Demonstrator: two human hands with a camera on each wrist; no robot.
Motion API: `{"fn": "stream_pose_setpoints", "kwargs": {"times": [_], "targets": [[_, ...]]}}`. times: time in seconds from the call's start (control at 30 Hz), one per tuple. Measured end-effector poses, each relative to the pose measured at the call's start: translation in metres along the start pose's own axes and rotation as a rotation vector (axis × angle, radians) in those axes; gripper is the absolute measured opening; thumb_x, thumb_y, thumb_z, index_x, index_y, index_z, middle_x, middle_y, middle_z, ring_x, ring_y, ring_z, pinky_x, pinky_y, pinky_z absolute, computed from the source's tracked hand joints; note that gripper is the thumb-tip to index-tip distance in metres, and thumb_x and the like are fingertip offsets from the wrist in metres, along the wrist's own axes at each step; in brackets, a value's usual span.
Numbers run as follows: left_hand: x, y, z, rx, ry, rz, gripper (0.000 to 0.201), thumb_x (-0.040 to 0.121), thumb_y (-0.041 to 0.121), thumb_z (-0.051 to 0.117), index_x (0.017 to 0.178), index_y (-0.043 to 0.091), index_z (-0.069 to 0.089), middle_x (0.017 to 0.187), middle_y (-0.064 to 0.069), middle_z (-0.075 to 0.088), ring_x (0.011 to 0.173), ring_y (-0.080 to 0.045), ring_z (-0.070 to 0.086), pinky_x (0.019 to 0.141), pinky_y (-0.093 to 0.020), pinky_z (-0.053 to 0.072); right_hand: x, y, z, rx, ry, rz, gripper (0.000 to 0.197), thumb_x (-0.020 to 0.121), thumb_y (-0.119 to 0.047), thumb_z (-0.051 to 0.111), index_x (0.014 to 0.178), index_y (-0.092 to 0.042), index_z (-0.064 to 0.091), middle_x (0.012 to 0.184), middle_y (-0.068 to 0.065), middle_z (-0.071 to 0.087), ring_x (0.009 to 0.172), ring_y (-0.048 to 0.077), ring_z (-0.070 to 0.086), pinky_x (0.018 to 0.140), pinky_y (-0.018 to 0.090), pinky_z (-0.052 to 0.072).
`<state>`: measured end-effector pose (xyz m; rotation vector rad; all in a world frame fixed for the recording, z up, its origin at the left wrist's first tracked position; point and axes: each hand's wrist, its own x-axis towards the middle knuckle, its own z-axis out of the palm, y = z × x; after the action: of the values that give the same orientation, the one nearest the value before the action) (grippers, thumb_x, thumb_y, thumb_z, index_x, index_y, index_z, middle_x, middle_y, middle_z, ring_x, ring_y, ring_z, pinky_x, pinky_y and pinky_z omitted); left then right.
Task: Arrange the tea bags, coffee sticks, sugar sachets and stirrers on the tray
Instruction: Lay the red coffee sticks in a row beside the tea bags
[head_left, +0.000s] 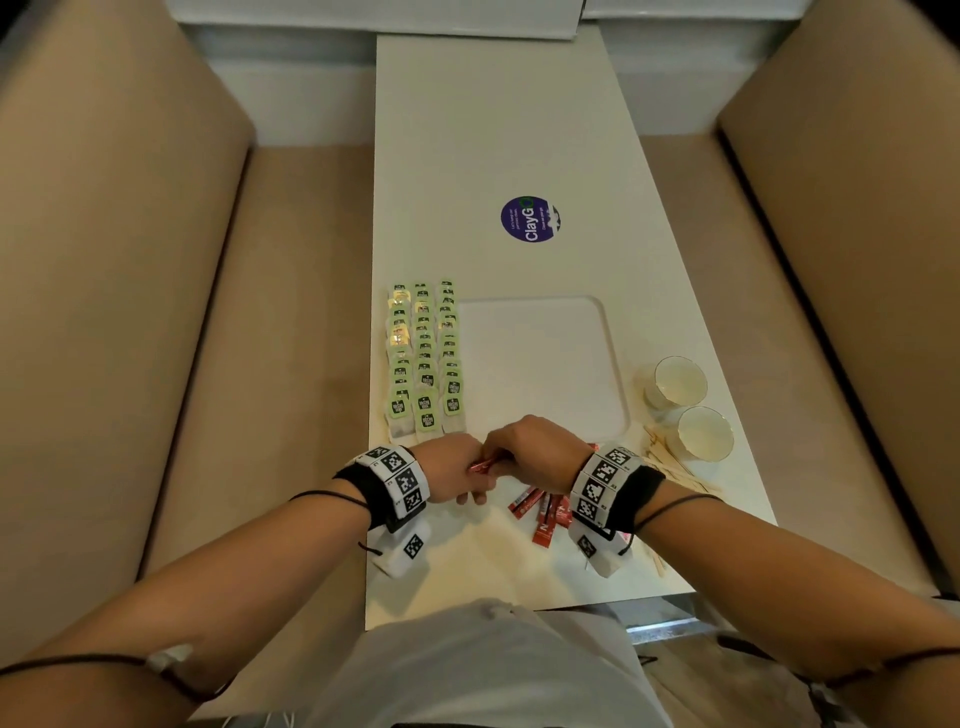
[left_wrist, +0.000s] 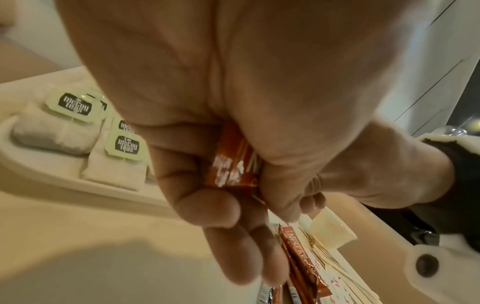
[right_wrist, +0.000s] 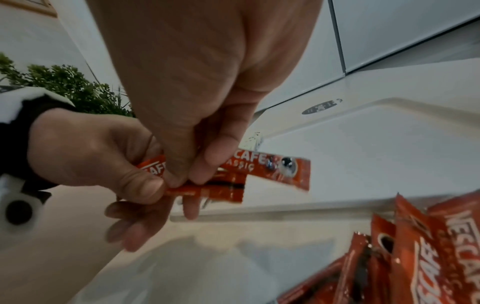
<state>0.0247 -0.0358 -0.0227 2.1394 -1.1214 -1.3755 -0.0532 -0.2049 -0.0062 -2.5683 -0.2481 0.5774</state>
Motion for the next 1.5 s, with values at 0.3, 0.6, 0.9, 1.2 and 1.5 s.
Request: {"fn": "stream_pose_setpoints", "kwargs": {"times": [0.3,0.6,0.9,1.2,1.5], "targets": [[-0.016,-0.014,-0.006,-0.108,0.007,-0.09,0.012,0.104,0.02,0.043,0.096,0.017,0.05,0.082,0.003,0.07,0.061,-0.01,0.063,0.066,-0.028,0.051,-0.008,0.009,-0.009,0.26,0.123,0.113,0.021,0.1,-0.02,0.06,0.118,-0.014,0.07,0.09,-0.003,0.077,0.075,0.007,0.071,0.073,0.022,0.055],[-0.015,-0.025,-0.021,-0.373,0.482,-0.092,0.024,0.091,0.034,0.071,0.082,0.019,0.054,0.067,0.009,0.047,0.058,-0.009,0.043,0.06,-0.029,0.034,0.006,-0.002,-0.033,0.9,0.319,0.213,0.01,0.101,-0.012,0.059,0.109,-0.01,0.065,0.089,0.008,0.077,0.066,0.027,0.072,0.053,0.024,0.049],[-0.006,-0.007,-0.027,-0.758,0.466,-0.109,0.018,0.084,0.03,0.076,0.075,0.015,0.071,0.068,0.0,0.058,0.05,-0.012,0.041,0.054,-0.027,0.033,0.032,-0.022,-0.05,1.186,0.444,0.183,0.008,0.103,-0.008,0.055,0.103,-0.01,0.063,0.086,0.01,0.075,0.055,0.02,0.067,0.046,0.024,0.046],[-0.008,-0.012,-0.04,-0.76,0.596,-0.174,0.026,0.085,0.033,0.078,0.067,0.018,0.065,0.045,0.013,0.044,0.041,-0.007,0.037,0.048,-0.024,0.032,0.031,-0.004,-0.049,1.175,0.564,0.31,0.006,0.101,-0.01,0.059,0.102,-0.01,0.065,0.088,0.01,0.077,0.052,0.015,0.065,0.046,0.024,0.046],[-0.006,-0.017,-0.039,-0.734,0.609,-0.126,0.041,0.083,0.048,0.076,0.081,0.007,0.072,0.066,-0.001,0.055,0.049,-0.01,0.042,0.053,-0.027,0.037,0.028,0.001,-0.038,1.04,0.418,0.281,0.007,0.093,-0.015,0.072,0.098,-0.011,0.07,0.083,0.003,0.073,0.071,0.013,0.068,0.058,0.024,0.053]]}}
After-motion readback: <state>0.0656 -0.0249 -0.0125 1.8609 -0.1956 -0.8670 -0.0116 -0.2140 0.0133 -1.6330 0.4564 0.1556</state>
